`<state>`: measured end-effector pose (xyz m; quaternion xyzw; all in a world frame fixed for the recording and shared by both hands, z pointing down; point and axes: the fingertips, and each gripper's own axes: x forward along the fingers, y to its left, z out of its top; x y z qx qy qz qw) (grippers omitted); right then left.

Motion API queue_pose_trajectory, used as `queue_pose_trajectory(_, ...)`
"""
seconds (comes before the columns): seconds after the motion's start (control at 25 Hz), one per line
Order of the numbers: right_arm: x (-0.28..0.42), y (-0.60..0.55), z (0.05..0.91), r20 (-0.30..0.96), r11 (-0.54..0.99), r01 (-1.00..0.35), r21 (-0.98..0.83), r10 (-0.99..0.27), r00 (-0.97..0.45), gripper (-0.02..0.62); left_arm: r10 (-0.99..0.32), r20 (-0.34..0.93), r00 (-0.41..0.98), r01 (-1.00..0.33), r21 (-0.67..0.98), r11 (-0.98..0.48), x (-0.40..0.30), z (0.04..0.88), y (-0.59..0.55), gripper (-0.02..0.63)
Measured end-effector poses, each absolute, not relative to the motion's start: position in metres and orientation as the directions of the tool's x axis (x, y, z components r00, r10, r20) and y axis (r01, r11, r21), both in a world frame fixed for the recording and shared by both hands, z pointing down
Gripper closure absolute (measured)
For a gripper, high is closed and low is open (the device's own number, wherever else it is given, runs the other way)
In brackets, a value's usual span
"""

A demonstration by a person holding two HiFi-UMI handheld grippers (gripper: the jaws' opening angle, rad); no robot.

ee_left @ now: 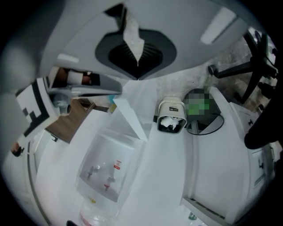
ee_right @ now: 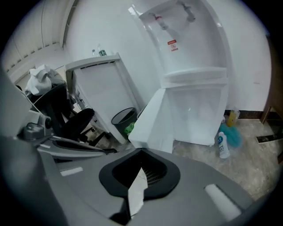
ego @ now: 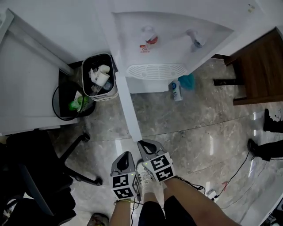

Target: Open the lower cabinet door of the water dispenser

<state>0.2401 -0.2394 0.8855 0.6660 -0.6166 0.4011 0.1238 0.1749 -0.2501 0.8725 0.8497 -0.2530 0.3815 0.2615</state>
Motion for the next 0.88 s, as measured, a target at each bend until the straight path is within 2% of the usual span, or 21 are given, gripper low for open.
queue_pose_trajectory(0.36,0.238,-0.236,0.882,0.706,-0.221,-0.928,-0.299,-0.705,-0.06,0.601,-0.244,0.769,0.591,-0.642,0.265,-0.72,0.173,0.866,-0.258,0.6)
queue_pose_trajectory(0.88,0.247,-0.121,0.775,0.775,-0.387,-0.858,-0.337,-0.632,-0.019,0.601,-0.065,0.804,0.591,-0.487,0.291,-0.824,0.205,0.781,-0.169,0.6)
